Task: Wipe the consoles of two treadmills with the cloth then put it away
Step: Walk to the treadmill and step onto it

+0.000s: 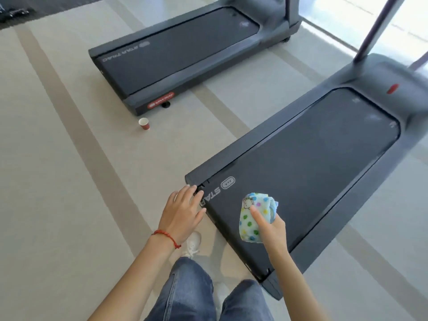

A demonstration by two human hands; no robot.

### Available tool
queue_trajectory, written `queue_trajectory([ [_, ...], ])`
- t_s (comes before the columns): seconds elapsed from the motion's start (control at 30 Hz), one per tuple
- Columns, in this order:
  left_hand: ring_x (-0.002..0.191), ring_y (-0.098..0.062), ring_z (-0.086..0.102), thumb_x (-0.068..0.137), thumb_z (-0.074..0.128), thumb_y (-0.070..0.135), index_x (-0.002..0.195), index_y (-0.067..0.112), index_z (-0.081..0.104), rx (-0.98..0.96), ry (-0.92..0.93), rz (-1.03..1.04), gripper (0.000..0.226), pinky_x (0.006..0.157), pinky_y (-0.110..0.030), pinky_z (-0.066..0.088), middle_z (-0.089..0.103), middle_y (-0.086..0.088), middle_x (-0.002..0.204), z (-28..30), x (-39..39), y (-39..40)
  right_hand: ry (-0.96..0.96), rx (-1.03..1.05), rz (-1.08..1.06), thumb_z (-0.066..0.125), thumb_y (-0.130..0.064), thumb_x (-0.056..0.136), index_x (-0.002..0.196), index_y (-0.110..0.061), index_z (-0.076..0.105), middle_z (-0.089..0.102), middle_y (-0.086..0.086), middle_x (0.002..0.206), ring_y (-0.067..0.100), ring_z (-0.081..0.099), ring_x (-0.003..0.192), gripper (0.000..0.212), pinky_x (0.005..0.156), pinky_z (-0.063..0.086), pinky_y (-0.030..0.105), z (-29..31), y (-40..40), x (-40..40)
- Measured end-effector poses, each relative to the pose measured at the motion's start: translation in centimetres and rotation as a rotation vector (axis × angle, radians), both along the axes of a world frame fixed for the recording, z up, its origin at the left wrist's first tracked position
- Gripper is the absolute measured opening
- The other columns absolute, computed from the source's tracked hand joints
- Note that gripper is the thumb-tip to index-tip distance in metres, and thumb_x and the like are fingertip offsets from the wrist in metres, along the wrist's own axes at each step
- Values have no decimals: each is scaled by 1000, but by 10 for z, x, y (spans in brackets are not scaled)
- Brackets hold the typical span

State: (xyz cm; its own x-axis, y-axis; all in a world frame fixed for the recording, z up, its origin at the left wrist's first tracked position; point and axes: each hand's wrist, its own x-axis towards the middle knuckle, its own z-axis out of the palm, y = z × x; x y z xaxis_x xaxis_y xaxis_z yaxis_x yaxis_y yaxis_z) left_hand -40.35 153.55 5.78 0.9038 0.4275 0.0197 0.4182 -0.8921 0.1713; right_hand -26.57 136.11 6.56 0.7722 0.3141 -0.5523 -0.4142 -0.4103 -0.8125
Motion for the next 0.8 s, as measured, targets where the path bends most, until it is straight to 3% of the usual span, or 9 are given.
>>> queue_trajectory([
  [0.13,103,-32,62,86,36,36,109,4,68,28,-1,-194,50,82,-45,53,65,-16,111,0,48,49,29,5,-228,71,-37,78,97,-23,61,69,1,91,16,68,82,26,67,56,31,1,21,14],
  [0.3,105,-32,61,87,39,37,110,5,67,58,-13,-382,49,84,-45,52,65,-16,112,4,101,87,19,23,-483,72,-36,77,90,-27,60,68,-1,90,15,67,82,19,69,55,32,8,37,26],
  [0.43,101,-34,63,75,77,27,108,4,68,61,-56,-490,42,80,-46,52,65,-17,110,9,137,91,2,52,-633,72,-31,78,84,-27,60,67,-2,87,13,65,79,15,66,54,29,21,38,38],
  [0.53,101,-35,63,69,81,25,108,3,68,34,-52,-554,47,80,-47,53,65,-18,109,15,163,87,-34,66,-715,72,-29,79,81,-26,59,66,-3,84,11,64,77,14,67,55,30,34,32,51],
  [0.63,103,-34,62,75,77,26,110,3,67,22,-79,-612,43,81,-47,53,65,-18,110,16,190,83,-54,78,-785,71,-29,79,85,-25,60,66,-3,87,11,65,79,13,67,54,28,44,26,67],
  [0.73,105,-33,61,87,46,35,111,4,67,11,-92,-664,45,84,-47,52,65,-17,111,19,220,80,-74,82,-841,71,-29,78,100,-15,63,69,0,93,13,67,82,27,68,55,30,47,20,89],
  [0.8,105,-33,61,87,37,37,111,4,67,-5,-84,-682,51,84,-47,52,65,-16,112,23,244,78,-85,90,-867,71,-28,79,105,-12,63,69,0,92,13,67,82,32,69,56,29,49,18,108],
])
